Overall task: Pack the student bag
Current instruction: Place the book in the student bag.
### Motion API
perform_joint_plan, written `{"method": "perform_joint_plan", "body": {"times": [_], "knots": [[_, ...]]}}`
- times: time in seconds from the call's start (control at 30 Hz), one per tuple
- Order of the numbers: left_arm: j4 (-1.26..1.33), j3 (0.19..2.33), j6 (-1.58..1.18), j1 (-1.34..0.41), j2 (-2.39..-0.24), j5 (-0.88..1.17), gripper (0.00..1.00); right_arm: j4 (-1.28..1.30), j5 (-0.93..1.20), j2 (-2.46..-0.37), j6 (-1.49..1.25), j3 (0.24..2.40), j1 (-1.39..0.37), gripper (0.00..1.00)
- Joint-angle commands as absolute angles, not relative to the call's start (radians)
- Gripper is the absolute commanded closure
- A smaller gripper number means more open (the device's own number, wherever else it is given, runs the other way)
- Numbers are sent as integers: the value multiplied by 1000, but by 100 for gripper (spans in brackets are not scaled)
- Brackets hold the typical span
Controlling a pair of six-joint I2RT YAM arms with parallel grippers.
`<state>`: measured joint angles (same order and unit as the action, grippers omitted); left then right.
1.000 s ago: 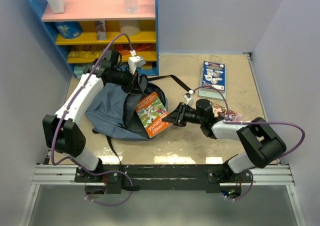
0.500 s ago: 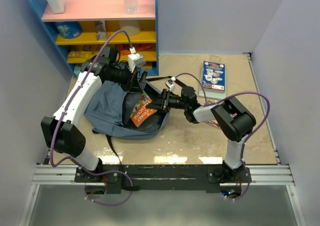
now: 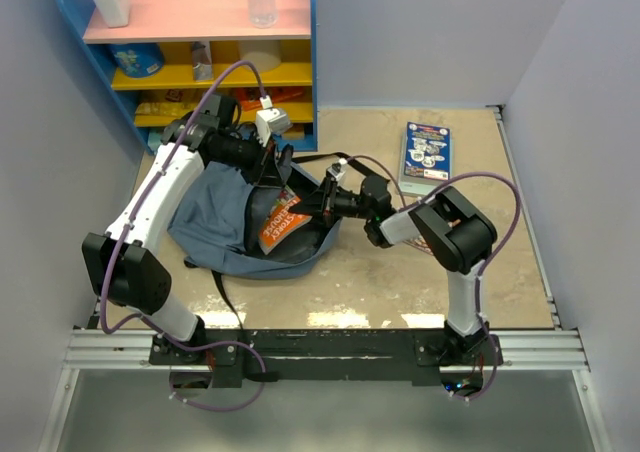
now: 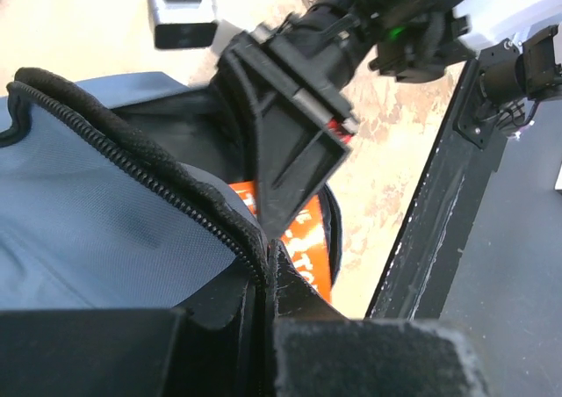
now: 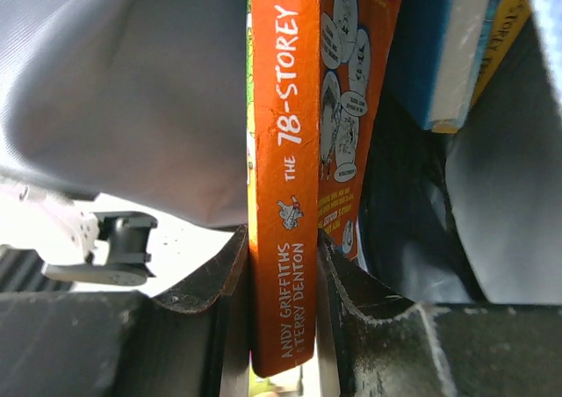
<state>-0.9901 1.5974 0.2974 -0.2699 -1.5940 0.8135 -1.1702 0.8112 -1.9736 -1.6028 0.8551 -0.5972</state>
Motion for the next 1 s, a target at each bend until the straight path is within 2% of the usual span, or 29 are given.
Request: {"method": "perform_joint_plan", "body": {"times": [0.0, 0.07, 0.17, 0.3, 0.4, 0.57, 0.8, 0.83, 0.87, 0.93, 0.97], "knots": [[-1006, 1606, 324, -273, -1566, 825, 100, -1803, 821, -2046, -1730, 943, -627, 100], [-1005, 1606, 324, -273, -1568, 827, 100, -1767, 816, -2089, -1700, 983, -646, 100], [-1006, 1617, 318, -273, -1574, 834, 100, -1553, 801, -2071, -1558, 1012, -673, 100], [-1012, 1626, 311, -273, -1566, 847, 100, -968, 681, -1961, -1220, 1032, -692, 100], [-1003, 1628, 296, -281, -1559, 854, 100, -801, 556, -1921, -1074, 1095, -712, 100], [-986, 1615, 287, -288, -1554, 845, 100, -845, 390, -1953, -1109, 1132, -745, 100], [-985, 1601, 302, -290, -1539, 833, 100, -809, 203, -2072, -1127, 1262, -912, 100], [-985, 1600, 302, -290, -1537, 834, 100, -796, 181, -2088, -1134, 1276, -925, 95], [-986, 1598, 304, -290, -1532, 833, 100, -775, 175, -2109, -1131, 1291, -934, 73], [-986, 1594, 308, -290, -1531, 833, 100, -701, 157, -2103, -1114, 1299, -943, 51], [-986, 1594, 308, -290, -1525, 831, 100, -689, 144, -2088, -1108, 1283, -943, 27]]}}
